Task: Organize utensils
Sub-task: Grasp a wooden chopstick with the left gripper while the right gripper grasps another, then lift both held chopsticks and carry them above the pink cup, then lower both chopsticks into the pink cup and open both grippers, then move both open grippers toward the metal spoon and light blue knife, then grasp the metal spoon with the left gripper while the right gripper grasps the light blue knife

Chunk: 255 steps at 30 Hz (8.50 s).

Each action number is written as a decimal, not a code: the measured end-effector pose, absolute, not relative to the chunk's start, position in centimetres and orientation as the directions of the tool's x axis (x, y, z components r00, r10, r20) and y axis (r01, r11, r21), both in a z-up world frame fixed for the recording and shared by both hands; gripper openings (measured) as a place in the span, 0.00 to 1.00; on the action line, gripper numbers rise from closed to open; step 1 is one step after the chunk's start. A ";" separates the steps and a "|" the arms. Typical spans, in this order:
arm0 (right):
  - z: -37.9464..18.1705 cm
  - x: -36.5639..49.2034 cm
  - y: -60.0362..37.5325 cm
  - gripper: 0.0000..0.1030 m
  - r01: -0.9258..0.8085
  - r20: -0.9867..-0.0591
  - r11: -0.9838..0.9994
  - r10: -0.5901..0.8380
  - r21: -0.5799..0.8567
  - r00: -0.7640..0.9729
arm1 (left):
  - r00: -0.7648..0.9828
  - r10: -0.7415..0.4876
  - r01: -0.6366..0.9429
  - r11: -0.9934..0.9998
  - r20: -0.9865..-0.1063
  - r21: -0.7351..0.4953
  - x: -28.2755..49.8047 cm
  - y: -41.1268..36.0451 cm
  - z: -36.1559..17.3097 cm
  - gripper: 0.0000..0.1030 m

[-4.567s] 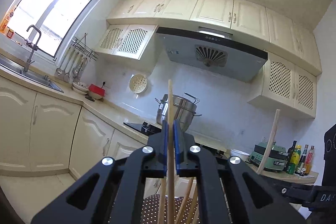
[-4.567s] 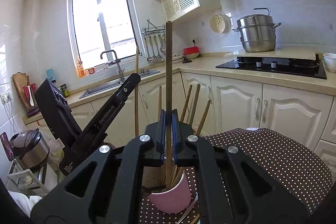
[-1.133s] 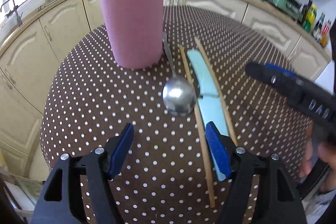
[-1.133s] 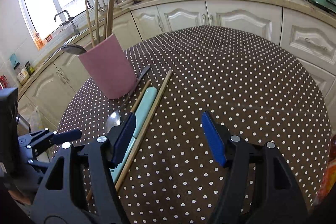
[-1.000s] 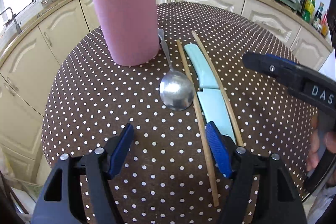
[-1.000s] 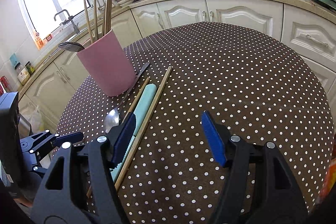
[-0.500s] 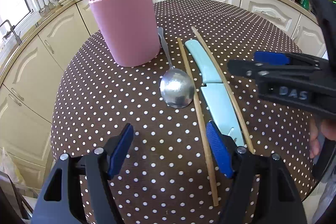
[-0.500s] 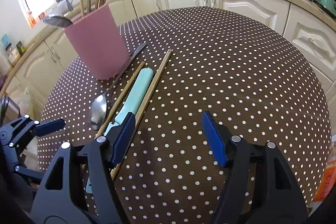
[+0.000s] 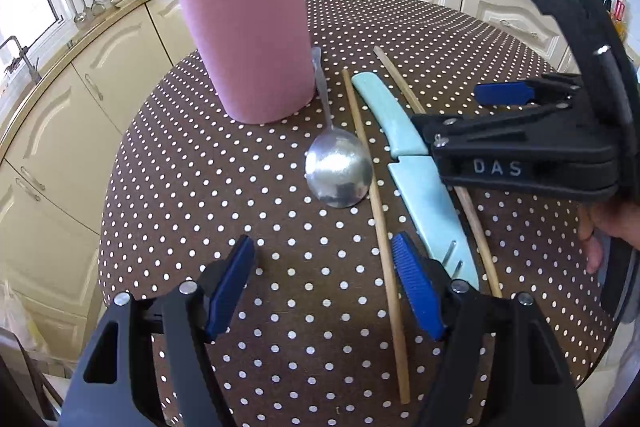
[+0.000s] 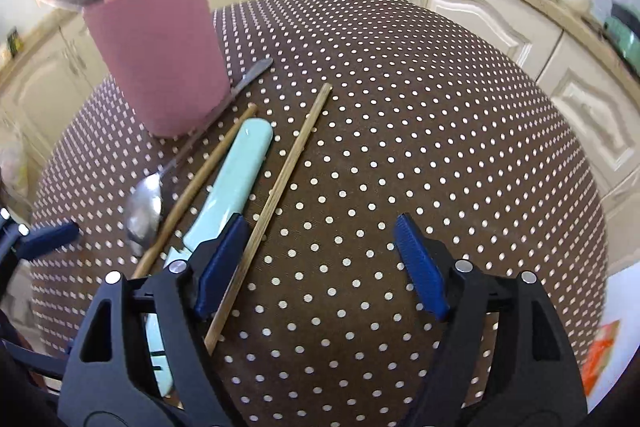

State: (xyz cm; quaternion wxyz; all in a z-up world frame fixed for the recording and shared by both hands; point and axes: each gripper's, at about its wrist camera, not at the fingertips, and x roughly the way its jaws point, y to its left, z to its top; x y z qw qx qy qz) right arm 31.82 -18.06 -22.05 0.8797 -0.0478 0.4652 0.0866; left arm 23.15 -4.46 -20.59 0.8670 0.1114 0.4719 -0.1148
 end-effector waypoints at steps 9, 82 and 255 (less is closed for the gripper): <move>-21.7 32.6 -19.8 0.52 -0.238 -0.853 0.971 0.126 0.002 0.506 | 0.502 -0.188 0.350 0.937 -0.844 0.000 24.9 -5.0 -20.5 0.36; -2.7 30.5 -20.6 0.06 -0.459 -0.152 0.838 0.515 0.296 0.843 | 0.911 -0.352 0.401 0.877 0.214 -0.265 23.1 2.9 -1.6 0.05; -20.2 28.6 -22.3 0.27 -0.288 -0.861 0.948 0.255 0.134 0.439 | 0.462 -0.130 0.294 0.956 -0.877 0.013 28.5 -7.2 -19.9 0.32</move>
